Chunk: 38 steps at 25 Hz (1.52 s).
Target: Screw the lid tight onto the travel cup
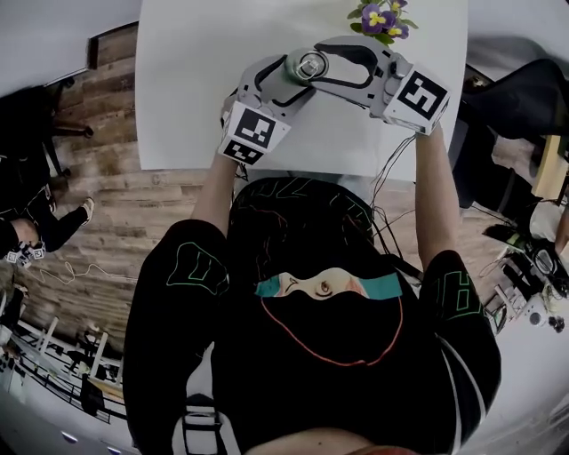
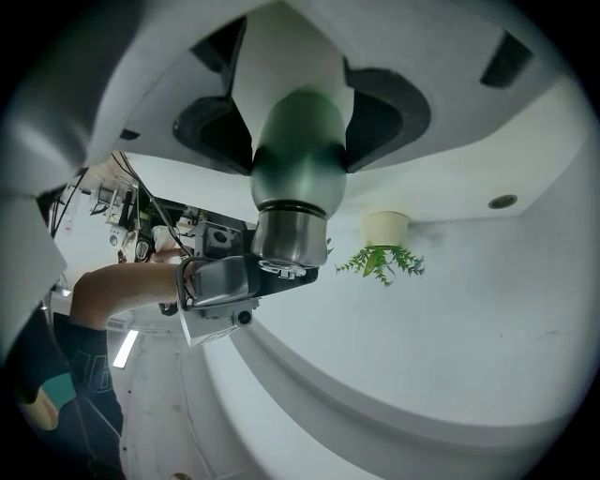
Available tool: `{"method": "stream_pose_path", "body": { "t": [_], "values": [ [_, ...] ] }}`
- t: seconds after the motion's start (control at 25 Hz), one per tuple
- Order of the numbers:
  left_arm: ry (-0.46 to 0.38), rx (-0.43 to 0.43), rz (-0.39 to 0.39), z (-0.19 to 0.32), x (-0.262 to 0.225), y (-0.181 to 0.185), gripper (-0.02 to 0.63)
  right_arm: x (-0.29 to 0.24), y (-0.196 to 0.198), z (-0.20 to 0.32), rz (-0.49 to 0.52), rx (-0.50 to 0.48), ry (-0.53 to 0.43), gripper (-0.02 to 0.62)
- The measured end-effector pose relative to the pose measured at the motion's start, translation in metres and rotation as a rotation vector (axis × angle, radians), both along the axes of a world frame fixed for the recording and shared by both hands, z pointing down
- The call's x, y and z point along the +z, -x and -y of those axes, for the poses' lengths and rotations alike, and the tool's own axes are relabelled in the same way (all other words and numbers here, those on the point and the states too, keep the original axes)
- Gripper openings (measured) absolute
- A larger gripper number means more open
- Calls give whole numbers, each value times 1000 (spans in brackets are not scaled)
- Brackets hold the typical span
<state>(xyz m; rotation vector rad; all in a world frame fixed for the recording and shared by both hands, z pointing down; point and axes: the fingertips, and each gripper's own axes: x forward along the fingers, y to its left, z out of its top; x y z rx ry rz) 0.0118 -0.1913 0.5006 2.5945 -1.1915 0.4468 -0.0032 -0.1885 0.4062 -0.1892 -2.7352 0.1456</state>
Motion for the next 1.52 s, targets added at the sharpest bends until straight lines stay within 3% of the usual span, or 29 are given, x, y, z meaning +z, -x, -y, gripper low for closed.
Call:
{"method": "stream_pose_path", "body": {
  "t": [0.32, 0.76, 1.16, 1.52],
  "values": [
    [8, -9, -4, 1, 2, 2, 322, -3, 2, 4, 15, 70, -28, 227],
    [1, 9, 58, 2, 9, 5, 321, 4, 1, 7, 52, 361, -75, 227],
    [3, 4, 90, 0, 13, -1, 319, 7, -10, 9, 98, 655, -53, 227],
    [7, -15, 90, 0, 15, 0, 319, 7, -12, 10, 123, 753, -37, 229]
  ]
}}
